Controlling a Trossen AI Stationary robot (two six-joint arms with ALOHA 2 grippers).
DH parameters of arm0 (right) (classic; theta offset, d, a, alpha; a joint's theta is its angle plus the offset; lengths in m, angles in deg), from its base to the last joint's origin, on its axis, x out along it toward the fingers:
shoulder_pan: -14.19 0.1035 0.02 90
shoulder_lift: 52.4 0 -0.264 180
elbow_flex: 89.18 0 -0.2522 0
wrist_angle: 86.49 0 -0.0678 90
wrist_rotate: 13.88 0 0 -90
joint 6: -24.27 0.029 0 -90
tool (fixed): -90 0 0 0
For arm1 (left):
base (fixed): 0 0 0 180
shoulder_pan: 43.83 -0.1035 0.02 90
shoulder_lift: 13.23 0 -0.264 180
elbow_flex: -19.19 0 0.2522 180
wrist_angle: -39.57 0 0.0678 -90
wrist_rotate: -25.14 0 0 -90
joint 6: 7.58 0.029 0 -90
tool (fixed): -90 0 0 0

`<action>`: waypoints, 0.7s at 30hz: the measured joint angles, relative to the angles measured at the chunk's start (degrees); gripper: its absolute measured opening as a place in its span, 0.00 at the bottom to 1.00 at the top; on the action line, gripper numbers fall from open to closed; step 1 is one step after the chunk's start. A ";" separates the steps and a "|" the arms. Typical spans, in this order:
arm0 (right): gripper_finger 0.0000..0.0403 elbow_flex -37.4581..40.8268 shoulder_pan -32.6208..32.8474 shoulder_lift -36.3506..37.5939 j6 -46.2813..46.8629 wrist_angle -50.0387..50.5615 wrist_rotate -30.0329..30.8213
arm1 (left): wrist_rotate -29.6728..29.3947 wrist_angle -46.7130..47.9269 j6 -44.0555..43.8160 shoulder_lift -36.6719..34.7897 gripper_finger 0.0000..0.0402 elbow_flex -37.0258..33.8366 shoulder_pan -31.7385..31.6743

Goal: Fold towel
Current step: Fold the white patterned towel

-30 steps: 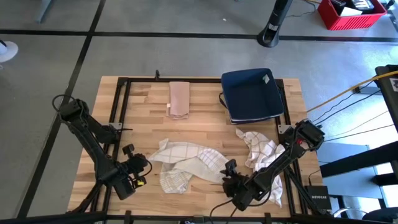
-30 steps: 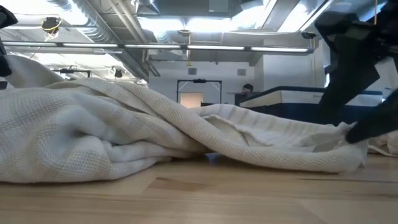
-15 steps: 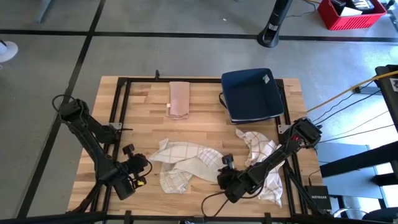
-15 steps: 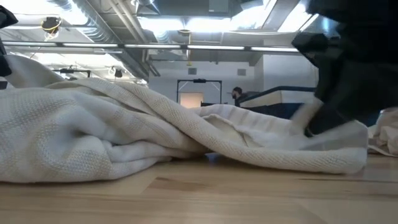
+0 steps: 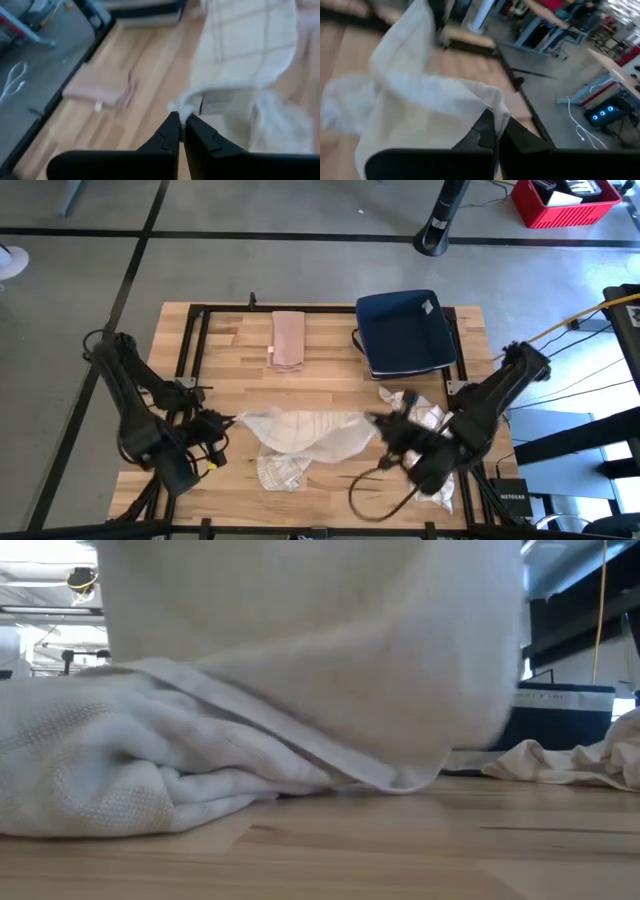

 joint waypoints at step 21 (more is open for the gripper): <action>0.01 -13.95 -5.12 8.60 -26.56 -12.39 2.64 | -25.24 -9.72 39.01 -7.50 0.01 28.70 -3.61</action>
